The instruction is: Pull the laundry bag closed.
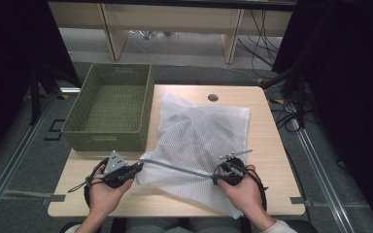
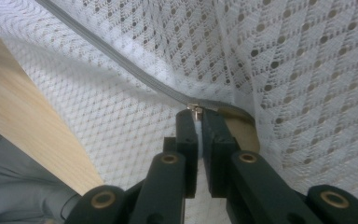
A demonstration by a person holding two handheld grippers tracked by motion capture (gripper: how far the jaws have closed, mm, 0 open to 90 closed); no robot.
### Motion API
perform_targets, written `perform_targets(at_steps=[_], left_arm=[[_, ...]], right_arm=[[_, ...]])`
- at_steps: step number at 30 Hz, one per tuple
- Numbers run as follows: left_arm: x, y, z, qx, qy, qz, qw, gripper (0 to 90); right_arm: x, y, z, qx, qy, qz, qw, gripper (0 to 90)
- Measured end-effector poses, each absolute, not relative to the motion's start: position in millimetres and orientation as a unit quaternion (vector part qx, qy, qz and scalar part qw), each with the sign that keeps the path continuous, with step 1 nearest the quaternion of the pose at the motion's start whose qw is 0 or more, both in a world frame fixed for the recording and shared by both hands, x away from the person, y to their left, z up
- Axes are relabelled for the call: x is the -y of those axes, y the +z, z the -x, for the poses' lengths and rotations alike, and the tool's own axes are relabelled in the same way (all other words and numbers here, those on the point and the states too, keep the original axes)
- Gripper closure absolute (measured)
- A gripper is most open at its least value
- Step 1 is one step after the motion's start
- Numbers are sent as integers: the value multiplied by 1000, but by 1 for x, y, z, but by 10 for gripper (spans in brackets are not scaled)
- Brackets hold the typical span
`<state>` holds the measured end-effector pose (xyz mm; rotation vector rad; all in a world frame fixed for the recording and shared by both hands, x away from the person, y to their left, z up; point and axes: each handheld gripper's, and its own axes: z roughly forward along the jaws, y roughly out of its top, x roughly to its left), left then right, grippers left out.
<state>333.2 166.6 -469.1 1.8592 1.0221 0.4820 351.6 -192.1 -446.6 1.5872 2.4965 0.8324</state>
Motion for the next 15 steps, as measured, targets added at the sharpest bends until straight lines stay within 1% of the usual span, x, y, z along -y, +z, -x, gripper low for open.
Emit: perform_targets(at_steps=[7, 8, 10, 15], left_arm=[[-167, -469, -333, -417, 197, -757, 463, 885], [-167, -469, -333, -418, 197, -755, 465, 885], [-167, -469, -333, -417, 197, -757, 463, 885], [-167, -469, -333, -417, 197, -757, 463, 885]], right_arm=[[193, -447, -351, -811, 268, -519, 35, 870], [193, -446, -350, -809, 270, -522, 26, 871], [194, -448, -351, -812, 270, -516, 34, 870], [194, -447, -350, -812, 270, -517, 34, 870]])
